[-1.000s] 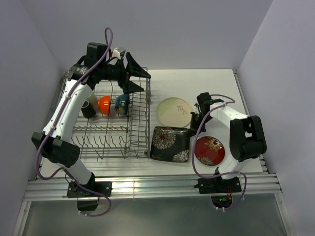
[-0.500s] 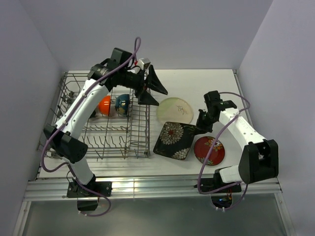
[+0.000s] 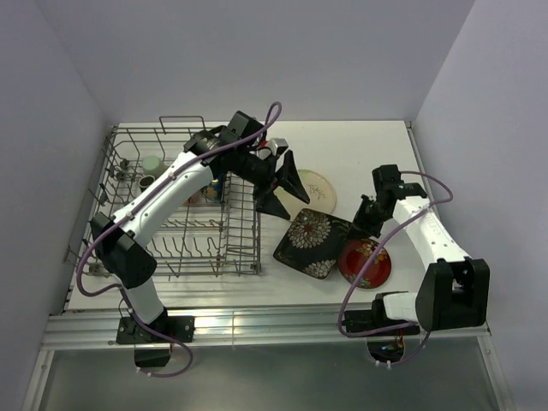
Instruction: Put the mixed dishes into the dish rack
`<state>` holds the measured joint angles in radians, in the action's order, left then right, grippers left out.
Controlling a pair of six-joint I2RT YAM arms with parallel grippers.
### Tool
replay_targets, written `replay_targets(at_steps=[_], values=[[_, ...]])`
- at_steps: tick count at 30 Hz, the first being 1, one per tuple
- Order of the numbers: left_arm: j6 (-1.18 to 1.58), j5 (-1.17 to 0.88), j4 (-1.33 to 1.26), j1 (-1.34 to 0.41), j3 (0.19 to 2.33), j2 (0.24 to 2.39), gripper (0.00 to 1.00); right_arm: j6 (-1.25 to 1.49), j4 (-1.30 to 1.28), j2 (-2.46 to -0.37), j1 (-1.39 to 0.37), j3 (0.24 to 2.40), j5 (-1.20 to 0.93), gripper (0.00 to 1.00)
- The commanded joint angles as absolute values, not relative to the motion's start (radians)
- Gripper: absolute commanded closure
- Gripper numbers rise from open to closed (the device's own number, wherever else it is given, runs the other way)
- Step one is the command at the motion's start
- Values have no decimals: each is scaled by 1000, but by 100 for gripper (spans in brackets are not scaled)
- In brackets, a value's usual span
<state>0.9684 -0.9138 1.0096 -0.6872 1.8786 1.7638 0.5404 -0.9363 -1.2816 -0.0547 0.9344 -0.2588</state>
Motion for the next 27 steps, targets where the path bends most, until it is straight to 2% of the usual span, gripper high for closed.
replay_targets(at_steps=[1,7,14,17,21,23,27], values=[[1047,-841,947,-728,1823,1681,21,574,-936,-1258,-25,954,-281,100],[1216,-568,933,-817,1747,1551,22,643,-879,-1224,-8,914,-373,100],[1500,-211,812,-951,1424,1243,23,718,-877,-1160,23,870,-475,100],[1592,-24,729,-1075,1309,1154,21,738,-871,-1140,40,841,-512,100],[1846,147,626,-1309,1204,1163,21,765,-880,-1121,29,819,-537,100],[1884,146,603,-1322,1181,1203,21,779,-877,-1127,28,818,-561,100],[1991,328,580,-1397,1161,1224,25,792,-871,-1163,5,854,-584,100]])
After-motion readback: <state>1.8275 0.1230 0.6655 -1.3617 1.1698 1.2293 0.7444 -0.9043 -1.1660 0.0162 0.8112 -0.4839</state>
